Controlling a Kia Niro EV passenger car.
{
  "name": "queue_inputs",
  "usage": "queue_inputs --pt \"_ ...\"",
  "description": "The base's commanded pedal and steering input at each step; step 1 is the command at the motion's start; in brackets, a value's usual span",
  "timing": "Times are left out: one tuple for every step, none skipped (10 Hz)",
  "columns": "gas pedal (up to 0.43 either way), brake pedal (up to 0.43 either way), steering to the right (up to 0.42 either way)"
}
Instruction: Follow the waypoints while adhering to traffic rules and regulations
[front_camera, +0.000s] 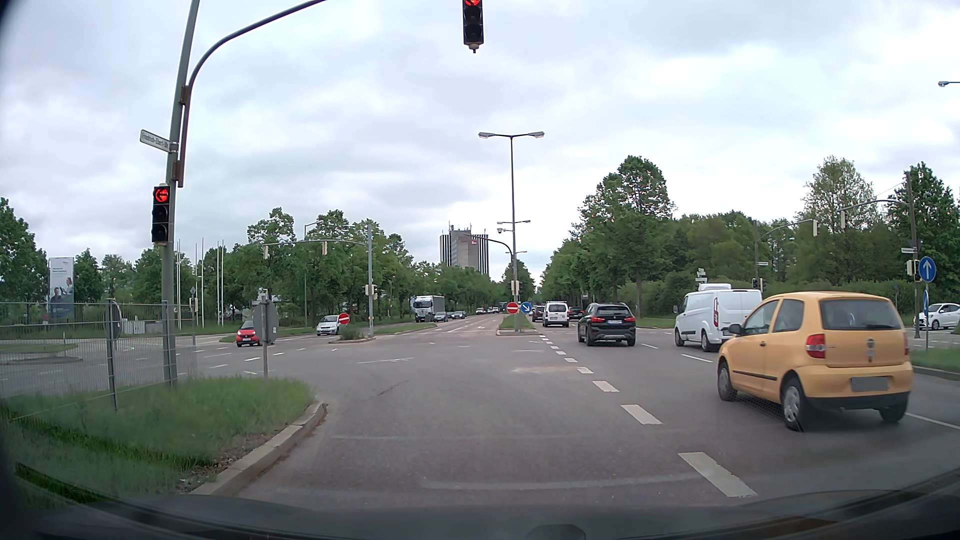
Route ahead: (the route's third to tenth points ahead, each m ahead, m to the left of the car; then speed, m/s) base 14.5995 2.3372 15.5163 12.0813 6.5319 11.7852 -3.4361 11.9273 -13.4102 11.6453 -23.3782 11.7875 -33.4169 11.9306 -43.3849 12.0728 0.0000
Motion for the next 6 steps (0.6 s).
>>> queue_inputs --pt "0.0 0.262 -0.003" --pt "0.0 0.262 -0.003" --pt "0.0 0.262 -0.003" --pt "0.0 0.262 -0.003" --pt "0.0 0.262 -0.003" --pt "0.0 0.262 -0.003"
